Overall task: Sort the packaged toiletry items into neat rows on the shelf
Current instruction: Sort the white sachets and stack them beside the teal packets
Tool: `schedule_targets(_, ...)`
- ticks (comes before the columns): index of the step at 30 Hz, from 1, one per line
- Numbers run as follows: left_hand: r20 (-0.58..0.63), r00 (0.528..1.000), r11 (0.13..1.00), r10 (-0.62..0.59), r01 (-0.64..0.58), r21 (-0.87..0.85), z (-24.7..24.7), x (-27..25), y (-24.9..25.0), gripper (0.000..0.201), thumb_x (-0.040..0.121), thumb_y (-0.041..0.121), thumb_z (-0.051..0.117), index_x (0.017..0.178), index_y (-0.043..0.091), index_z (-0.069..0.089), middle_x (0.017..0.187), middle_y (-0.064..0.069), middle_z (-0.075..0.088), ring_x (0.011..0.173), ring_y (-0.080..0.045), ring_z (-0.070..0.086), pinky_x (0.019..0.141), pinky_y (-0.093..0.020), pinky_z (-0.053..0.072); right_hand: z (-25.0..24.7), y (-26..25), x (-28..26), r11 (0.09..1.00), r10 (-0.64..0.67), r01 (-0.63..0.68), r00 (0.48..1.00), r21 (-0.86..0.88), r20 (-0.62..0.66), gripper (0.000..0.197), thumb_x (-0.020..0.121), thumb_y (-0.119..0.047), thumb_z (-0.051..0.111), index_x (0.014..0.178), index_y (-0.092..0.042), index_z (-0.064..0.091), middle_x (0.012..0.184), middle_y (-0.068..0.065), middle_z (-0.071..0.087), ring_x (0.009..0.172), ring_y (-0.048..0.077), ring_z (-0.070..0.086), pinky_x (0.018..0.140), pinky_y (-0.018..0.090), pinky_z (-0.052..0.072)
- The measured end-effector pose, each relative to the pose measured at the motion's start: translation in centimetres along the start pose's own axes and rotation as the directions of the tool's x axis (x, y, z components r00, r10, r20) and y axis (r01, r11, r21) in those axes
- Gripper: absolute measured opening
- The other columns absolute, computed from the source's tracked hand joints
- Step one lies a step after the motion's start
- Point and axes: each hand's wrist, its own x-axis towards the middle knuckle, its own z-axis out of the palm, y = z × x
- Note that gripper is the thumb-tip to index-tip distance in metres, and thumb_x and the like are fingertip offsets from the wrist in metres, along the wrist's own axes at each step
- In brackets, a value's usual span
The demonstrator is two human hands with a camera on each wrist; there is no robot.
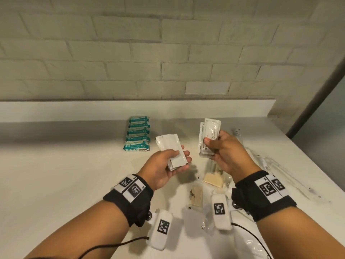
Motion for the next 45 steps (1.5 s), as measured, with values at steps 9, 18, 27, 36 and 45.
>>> schedule_targets(9, 0.036, 0.999, 0.944, 0.037, -0.046, 0.328, 0.2, -0.1, 0.0, 0.045, 0.094, 0.042, 0.05, 0.118, 0.006, 0.063, 0.103, -0.015, 0.072, 0.088, -0.025, 0.071, 0.065, -0.029, 0.06, 1.4, 0.2, -0.4, 0.975, -0.055, 0.096, 0.978, -0.199, 0.2, 0.027, 0.08, 0.011, 0.063, 0.103, -0.003, 0.066, 0.094, 0.015, 0.069, 0.081, 0.025, 0.066, 0.081, 0.04, 0.055)
schedule_targets(18, -0.083, 0.97, 0.947, 0.229, -0.202, 0.25, -0.5, 0.6, 1.9, 0.014, 0.088, 0.004, 0.063, 0.095, 0.016, 0.065, 0.081, -0.001, 0.072, 0.077, -0.015, 0.068, 0.061, -0.023, 0.054, -0.3, 0.8, -1.8, 0.723, -0.065, 0.3, 0.926, -0.622, 0.371, 0.034, 0.075, 0.016, 0.067, 0.094, -0.011, 0.075, 0.084, -0.001, 0.056, 0.07, -0.009, 0.056, 0.068, 0.006, 0.047)
schedule_targets(27, -0.101, 0.924, 0.881, 0.37, -0.314, 0.353, -0.9, 0.9, 1.8, 0.017, 0.088, -0.001, 0.061, 0.092, 0.015, 0.062, 0.087, -0.005, 0.067, 0.076, -0.018, 0.067, 0.066, -0.029, 0.055, -1.7, -0.3, -1.5, 0.895, 0.096, 0.029, 0.962, -0.444, 0.255, 0.034, 0.093, -0.004, 0.055, 0.126, -0.016, 0.053, 0.108, 0.006, 0.07, 0.1, 0.023, 0.067, 0.081, 0.036, 0.055)
schedule_targets(36, -0.021, 0.984, 0.979, 0.178, -0.175, 0.108, -0.1, 0.3, 2.7, 0.027, 0.097, 0.014, 0.043, 0.118, 0.011, 0.061, 0.099, -0.01, 0.07, 0.084, -0.021, 0.07, 0.065, -0.031, 0.059, 1.9, 2.5, -0.9, 0.904, 0.08, -0.003, 0.983, -0.427, 0.163, 0.055, 0.084, 0.002, 0.066, 0.128, -0.021, 0.043, 0.108, 0.006, 0.067, 0.094, 0.026, 0.068, 0.074, 0.046, 0.059)
schedule_targets(45, 0.019, 0.989, 0.935, 0.145, -0.143, 0.325, -0.8, -0.3, 1.6, 0.026, 0.092, 0.015, 0.06, 0.116, 0.005, 0.063, 0.11, -0.017, 0.071, 0.094, -0.034, 0.07, 0.068, -0.037, 0.061, 0.5, 0.7, -0.4, 0.997, 0.055, -0.039, 0.963, -0.065, 0.265, 0.037, 0.083, 0.01, 0.057, 0.118, -0.003, 0.06, 0.101, 0.012, 0.071, 0.087, 0.023, 0.068, 0.079, 0.031, 0.055)
